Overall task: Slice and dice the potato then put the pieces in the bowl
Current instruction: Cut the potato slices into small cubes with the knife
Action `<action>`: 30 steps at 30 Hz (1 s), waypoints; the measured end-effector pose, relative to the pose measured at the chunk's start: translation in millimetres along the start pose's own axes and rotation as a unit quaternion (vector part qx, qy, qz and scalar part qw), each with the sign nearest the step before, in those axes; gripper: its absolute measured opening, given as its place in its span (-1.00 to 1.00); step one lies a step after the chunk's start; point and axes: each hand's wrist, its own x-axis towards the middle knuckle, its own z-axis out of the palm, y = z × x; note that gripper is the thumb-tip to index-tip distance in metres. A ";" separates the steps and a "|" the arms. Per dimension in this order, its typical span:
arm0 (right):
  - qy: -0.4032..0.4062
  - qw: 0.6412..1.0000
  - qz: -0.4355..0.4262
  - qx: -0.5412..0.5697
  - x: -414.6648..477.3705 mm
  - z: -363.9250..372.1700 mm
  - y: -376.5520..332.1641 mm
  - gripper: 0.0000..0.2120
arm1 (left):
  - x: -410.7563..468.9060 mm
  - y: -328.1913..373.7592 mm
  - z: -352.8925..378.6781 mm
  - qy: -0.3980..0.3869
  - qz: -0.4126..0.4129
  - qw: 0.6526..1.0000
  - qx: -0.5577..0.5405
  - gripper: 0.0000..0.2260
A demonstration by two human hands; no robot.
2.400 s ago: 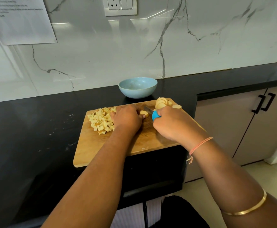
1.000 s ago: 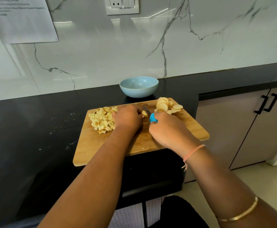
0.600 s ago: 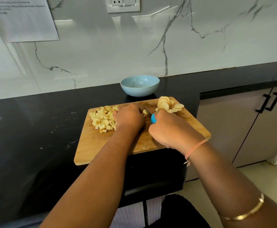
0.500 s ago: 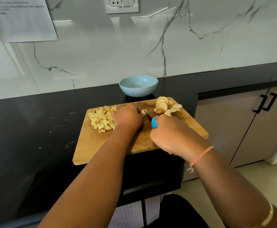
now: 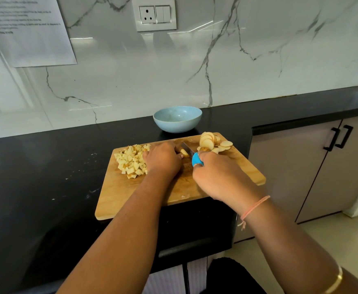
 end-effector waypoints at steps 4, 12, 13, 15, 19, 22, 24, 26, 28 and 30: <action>-0.018 1.000 0.020 0.002 6.6 5.6 -3.3 -0.64 | -1.2 -0.1 -1.7 0.001 0.004 1.000 -0.002 -0.82; -0.044 0.998 0.034 -0.035 22.7 -14.3 -28.4 -0.81 | -5.9 1.1 -7.0 -0.002 0.022 1.000 0.001 -0.86; -0.048 0.998 0.034 -0.038 23.9 -15.6 -29.5 -0.81 | -6.7 1.0 -7.3 0.001 0.021 1.000 0.003 -0.86; -0.053 0.997 0.034 -0.047 22.6 -17.1 -28.6 -0.81 | -7.0 1.4 -5.9 0.005 0.015 1.000 0.005 -0.85; -0.075 0.995 0.045 -0.056 11.5 -16.9 -19.7 -0.86 | -4.4 3.2 -1.9 0.011 -0.012 1.000 -0.002 -0.86; -0.074 0.995 0.029 -0.060 7.4 -13.1 -12.9 -0.63 | -1.4 1.9 1.5 0.013 -0.025 1.000 -0.007 -0.83; -0.076 0.995 0.022 -0.060 5.7 -12.9 -11.8 -0.59 | -1.6 2.0 2.4 0.017 -0.026 1.000 -0.007 -0.82; -0.080 0.995 0.021 -0.054 2.0 -14.3 -11.9 -0.57 | -1.9 2.4 3.0 0.015 -0.022 1.000 -0.005 -0.82; -0.083 0.995 0.024 -0.051 -5.4 -14.7 -11.3 -0.58 | -2.2 3.1 3.0 0.016 -0.019 1.000 -0.003 -0.82; -0.078 0.995 0.023 -0.049 -14.2 -12.4 -8.8 -0.61 | -3.1 4.0 1.6 0.013 -0.020 1.000 -0.005 -0.81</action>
